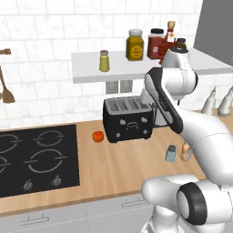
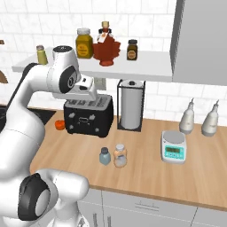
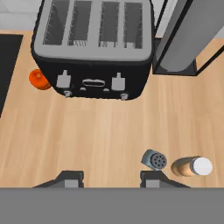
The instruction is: Put the shaker and condiment bottle from the counter next to their counterparts in the cabinet.
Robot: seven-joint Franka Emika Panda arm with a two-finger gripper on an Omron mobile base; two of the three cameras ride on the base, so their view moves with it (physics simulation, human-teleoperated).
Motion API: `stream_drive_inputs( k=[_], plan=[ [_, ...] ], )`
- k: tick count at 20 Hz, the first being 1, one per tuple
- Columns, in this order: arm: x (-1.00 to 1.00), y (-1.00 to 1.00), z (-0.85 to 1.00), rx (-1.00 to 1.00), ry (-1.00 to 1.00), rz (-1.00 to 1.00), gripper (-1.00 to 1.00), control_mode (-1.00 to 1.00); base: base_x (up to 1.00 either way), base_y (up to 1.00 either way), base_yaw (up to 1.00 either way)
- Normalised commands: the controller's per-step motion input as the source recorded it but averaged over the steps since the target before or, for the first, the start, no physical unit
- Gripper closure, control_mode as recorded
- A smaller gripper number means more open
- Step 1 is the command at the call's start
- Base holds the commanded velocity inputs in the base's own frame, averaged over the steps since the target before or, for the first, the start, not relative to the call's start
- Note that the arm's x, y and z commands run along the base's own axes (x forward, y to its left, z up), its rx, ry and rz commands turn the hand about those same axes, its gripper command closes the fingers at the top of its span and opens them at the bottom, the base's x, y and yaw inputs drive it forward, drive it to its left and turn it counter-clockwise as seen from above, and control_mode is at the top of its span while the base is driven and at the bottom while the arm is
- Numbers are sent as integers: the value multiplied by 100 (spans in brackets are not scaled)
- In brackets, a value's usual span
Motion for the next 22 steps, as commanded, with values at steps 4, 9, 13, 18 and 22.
stream_drive_inputs(
  k=[4, 9, 13, 18, 22],
  plan=[
    [0, 0, -8, -3, 0, 0, -100, -100, 0, 0, 0],
    [-14, 0, -44, -14, 0, 0, -100, -100, 0, 0, 0],
    [-6, 0, -11, -5, 0, 0, -100, -100, 0, 0, 0],
    [0, -9, -2, -2, 0, -6, -100, -100, 0, 0, 0],
    [-1, -49, -10, -4, 0, -16, -100, -100, 0, 0, 0]
  ],
)
